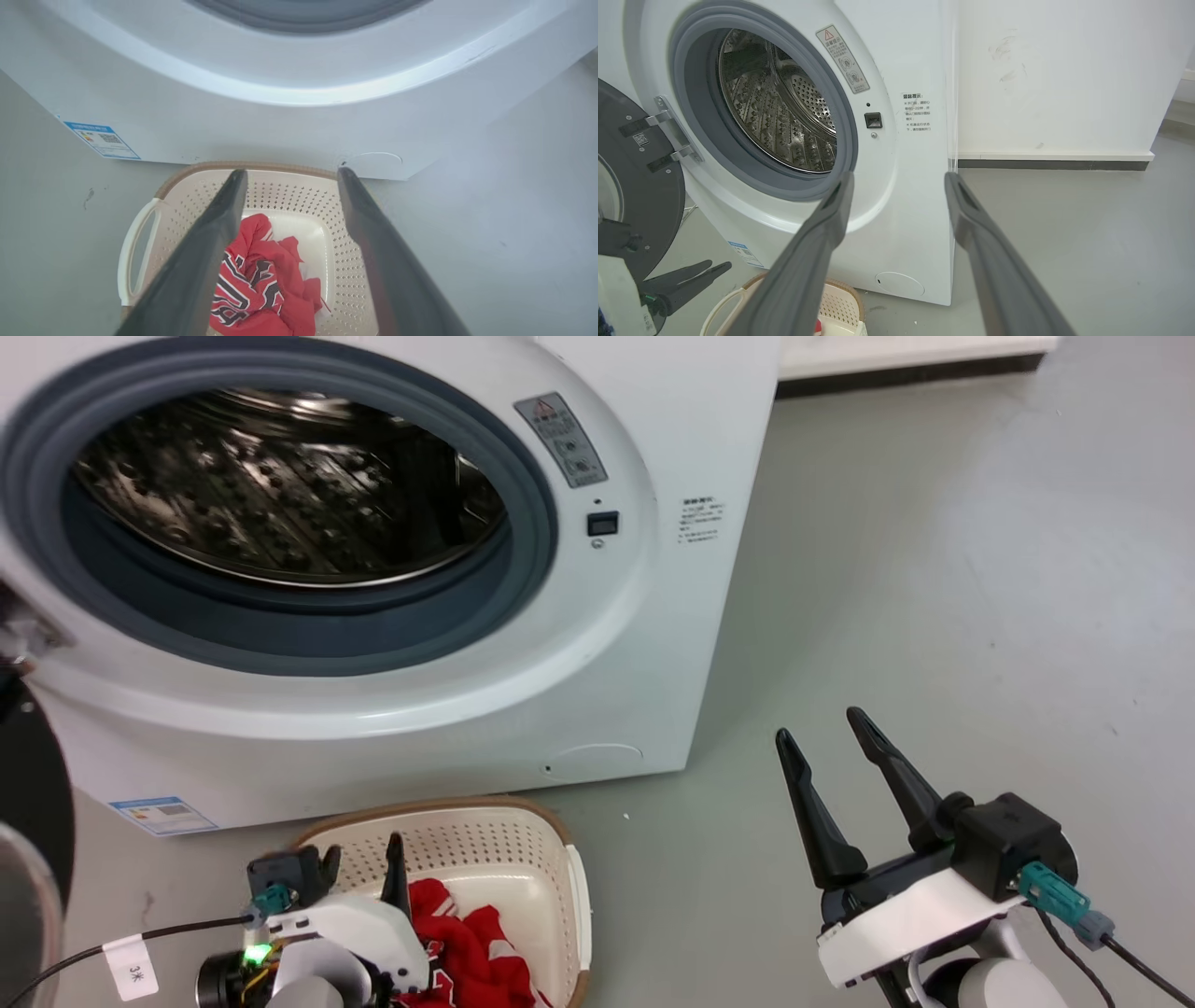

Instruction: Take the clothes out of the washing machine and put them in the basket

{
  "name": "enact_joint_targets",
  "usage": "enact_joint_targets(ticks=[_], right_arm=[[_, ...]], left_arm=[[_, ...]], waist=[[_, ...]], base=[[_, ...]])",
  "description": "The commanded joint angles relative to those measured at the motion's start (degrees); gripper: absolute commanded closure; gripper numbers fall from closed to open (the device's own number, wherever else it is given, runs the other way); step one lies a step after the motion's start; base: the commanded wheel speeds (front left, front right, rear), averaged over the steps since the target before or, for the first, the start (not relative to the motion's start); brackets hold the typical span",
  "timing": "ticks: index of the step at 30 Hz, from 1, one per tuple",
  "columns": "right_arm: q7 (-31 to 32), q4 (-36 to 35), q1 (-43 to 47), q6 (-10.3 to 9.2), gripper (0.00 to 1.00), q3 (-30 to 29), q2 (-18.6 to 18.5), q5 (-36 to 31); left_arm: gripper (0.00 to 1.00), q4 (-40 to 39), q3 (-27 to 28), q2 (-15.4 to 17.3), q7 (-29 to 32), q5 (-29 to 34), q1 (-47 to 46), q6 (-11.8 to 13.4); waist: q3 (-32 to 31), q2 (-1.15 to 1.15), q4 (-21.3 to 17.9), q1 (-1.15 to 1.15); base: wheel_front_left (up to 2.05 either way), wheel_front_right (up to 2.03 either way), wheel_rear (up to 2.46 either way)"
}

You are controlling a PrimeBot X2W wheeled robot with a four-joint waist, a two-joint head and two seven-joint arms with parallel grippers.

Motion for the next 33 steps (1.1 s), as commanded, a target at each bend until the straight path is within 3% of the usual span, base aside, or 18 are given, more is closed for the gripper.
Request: enact_joint_targets(ticks=[1,12,20,33], right_arm=[[0.29,-0.06,0.91,-0.04,0.0,-0.3,0.05,-0.52],[1.72,-1.3,3.98,-0.04,0.0,-3.13,0.05,-1.57],[2.83,-2.14,6.98,-0.04,0.0,-5.56,0.05,-3.42],[3.69,-3.08,10.02,-0.04,0.0,-8.18,0.06,-4.77]], left_arm=[[0.0,-2.1,0.36,-0.02,-0.13,0.83,1.05,0.01],[0.0,-28.74,4.72,0.13,-0.14,8.35,8.92,1.65],[0.0,-44.15,4.05,1.32,-0.14,13.1,14.08,2.88],[0.0,-52.75,1.9,2.59,5.62,14.51,21.91,4.11]], waist=[[-2.21,0.0,2.02,0.01],[-7.12,0.0,5.11,0.01],[-10.22,0.0,6.86,0.01],[-13.77,0.0,7.27,0.01]], base=[[0.0,0.0,0.0],[0.0,0.0,0.0],[0.0,0.0,0.0],[0.0,0.0,0.0]])
